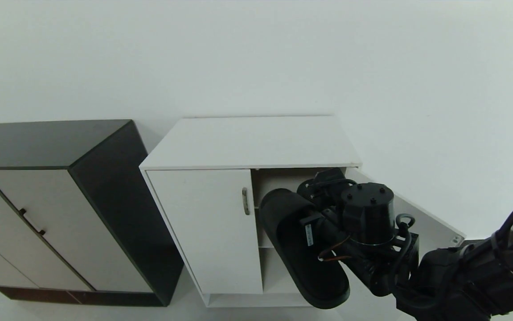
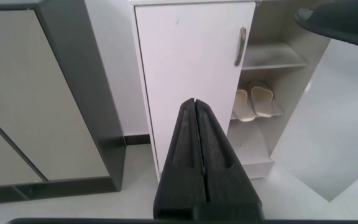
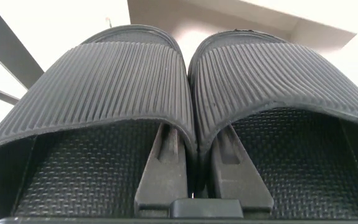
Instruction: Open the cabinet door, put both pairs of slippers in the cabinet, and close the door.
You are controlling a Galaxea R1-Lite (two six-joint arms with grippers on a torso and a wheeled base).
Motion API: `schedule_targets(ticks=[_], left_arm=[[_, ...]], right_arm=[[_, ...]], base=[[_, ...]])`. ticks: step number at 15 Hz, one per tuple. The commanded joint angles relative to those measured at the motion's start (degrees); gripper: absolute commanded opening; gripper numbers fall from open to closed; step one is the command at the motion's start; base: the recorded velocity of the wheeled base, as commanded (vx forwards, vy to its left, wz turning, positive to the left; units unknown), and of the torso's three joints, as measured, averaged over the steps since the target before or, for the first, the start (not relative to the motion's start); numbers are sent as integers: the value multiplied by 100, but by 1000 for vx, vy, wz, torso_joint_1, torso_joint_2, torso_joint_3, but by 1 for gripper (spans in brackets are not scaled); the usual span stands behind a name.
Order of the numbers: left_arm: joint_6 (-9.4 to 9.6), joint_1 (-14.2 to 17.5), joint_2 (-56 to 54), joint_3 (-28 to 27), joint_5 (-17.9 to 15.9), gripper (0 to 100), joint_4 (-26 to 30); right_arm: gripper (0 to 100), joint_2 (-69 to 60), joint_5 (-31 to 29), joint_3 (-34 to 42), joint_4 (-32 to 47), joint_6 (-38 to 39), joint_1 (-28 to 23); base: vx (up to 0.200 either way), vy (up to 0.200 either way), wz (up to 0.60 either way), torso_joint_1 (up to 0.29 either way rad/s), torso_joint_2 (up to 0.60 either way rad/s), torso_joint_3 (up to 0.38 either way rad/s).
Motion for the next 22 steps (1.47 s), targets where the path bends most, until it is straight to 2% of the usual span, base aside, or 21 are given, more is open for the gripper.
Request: schedule_targets(ticks=[1, 10, 22], left_arm=[[2, 0, 7, 0, 1, 0, 1], [-7, 0, 7, 0, 1, 0, 1], [-7, 0, 7, 0, 1, 0, 1]], right_arm=[[0, 3, -1, -4, -3, 2, 3], [0, 3, -1, 32, -3, -7, 12], [0, 3, -1, 111, -73, -7, 12]], base=[[0, 0, 0, -227, 564, 325], [0, 0, 0, -210, 531, 317], [0, 0, 0, -140, 475, 329]])
